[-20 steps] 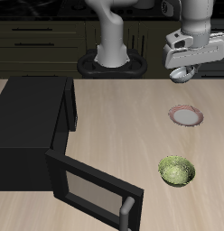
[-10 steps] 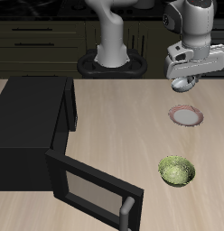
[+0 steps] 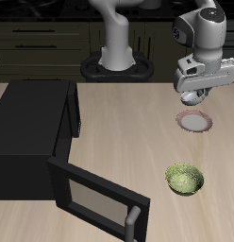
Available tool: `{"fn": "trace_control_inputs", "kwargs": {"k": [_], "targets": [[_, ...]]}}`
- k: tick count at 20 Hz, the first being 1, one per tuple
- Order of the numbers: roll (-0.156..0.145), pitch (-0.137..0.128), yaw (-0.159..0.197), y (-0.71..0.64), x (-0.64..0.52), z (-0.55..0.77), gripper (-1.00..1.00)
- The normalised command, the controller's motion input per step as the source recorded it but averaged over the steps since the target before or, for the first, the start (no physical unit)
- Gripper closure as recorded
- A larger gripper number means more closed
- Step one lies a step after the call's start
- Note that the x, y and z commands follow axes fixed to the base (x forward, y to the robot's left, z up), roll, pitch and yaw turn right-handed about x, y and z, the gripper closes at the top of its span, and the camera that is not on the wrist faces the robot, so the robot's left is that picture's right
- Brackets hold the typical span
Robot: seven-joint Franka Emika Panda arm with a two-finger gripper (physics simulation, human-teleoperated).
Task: Place the white bowl on the plate
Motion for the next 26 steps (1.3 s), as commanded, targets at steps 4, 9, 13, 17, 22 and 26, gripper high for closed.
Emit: {"fn": "trace_control_inputs", "kwargs": {"k": [4, 9, 13, 17, 22, 26], "targets": [[0.005, 0.050, 0.014, 0.16, -0.03, -0.41, 1.00], [0.019, 0.053, 0.020, 0.15, -0.03, -0.39, 1.00], [-0.006, 0.050, 0.003, 0.03, 0.04, -0.34, 1.00], [0.004, 0.052, 0.015, 0.02, 0.02, -0.29, 1.00], [0.064, 0.098, -0.040, -0.01, 0.02, -0.27, 1.00], [0.019, 0.076, -0.017, 0.04, -0.02, -0.16, -1.00]]}}
